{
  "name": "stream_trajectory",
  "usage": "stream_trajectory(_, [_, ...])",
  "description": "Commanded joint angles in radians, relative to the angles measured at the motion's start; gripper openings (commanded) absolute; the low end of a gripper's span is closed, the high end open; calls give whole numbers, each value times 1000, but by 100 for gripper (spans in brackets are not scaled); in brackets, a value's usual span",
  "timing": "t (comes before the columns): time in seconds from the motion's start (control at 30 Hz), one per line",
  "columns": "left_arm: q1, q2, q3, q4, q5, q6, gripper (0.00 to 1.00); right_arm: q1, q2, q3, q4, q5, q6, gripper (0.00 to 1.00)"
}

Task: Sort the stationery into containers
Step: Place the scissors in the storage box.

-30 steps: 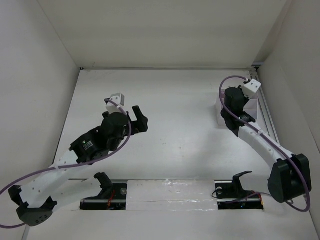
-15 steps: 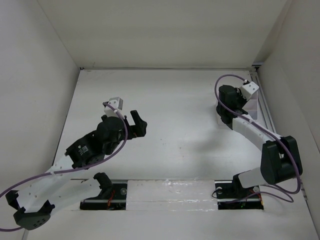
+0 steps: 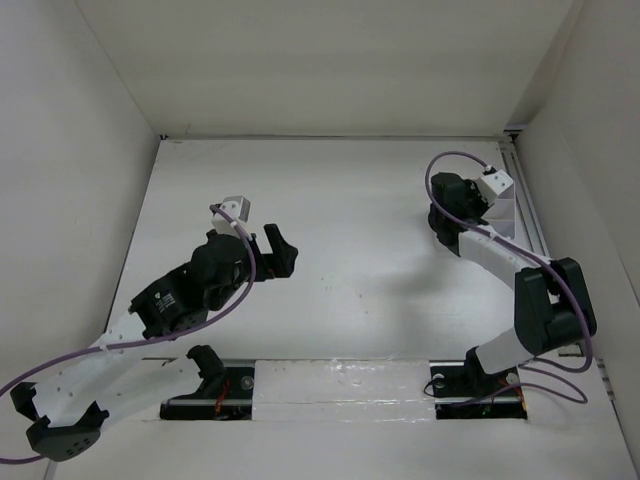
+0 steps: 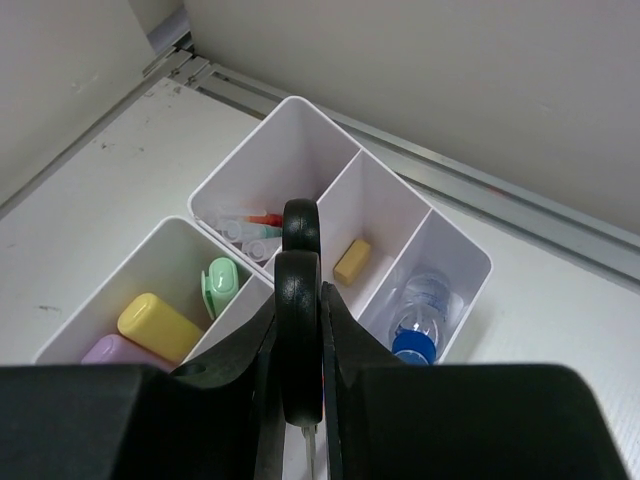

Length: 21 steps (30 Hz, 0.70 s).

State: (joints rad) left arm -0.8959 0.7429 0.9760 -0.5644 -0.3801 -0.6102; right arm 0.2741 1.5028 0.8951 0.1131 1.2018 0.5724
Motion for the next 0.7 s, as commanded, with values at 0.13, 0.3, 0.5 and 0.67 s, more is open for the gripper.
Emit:
stream_trajectory(0.13, [-1,-22,-5,40,20,18,100,5,48,82,-7,71,53,0])
stream_trajectory(0.3, [-1,-22,-5,40,20,27,100,14,48,102,-76,59,72,0])
stream_trajectory(0.5, [-1,-22,-5,40,20,27,100,25,59,134,-188,59,121,0])
stream_trajectory(0.67, [-1,-31,-5,40,20,27,100,43,94,191,-314,91,216,5])
